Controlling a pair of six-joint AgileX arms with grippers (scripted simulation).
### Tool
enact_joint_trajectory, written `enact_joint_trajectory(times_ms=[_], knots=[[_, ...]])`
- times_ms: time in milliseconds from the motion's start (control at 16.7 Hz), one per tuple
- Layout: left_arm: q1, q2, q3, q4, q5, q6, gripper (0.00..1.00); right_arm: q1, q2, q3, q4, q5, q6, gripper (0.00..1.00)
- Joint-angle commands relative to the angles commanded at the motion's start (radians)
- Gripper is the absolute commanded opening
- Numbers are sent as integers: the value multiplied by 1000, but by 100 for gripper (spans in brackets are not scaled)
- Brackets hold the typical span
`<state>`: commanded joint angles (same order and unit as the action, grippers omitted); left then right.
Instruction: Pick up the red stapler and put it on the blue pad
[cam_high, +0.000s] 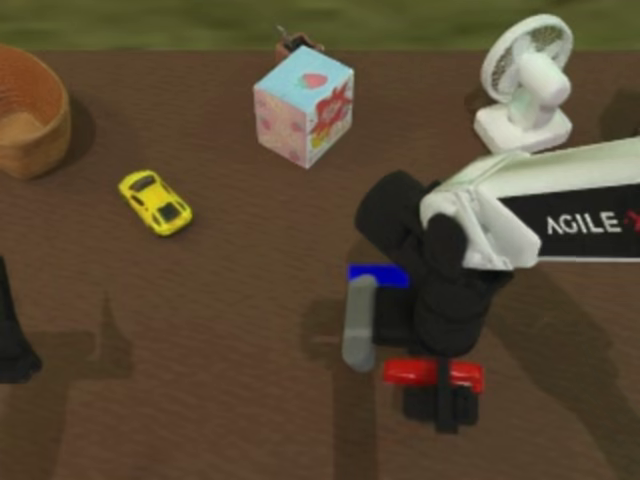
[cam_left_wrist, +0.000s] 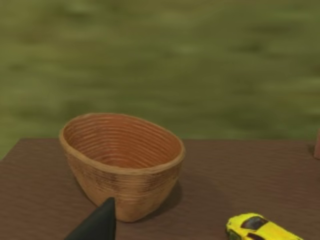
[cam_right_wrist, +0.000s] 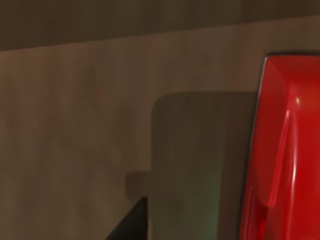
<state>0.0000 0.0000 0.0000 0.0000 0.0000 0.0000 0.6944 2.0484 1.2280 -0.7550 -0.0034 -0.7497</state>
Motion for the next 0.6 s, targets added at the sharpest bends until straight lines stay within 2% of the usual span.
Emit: enact_joint_trajectory(times_ms=[480, 600], knots=[[0, 0, 0, 0, 0, 0, 100, 0, 0, 0, 0, 0, 0, 2], [0, 0, 0, 0, 0, 0, 100, 0, 0, 0, 0, 0, 0, 0]])
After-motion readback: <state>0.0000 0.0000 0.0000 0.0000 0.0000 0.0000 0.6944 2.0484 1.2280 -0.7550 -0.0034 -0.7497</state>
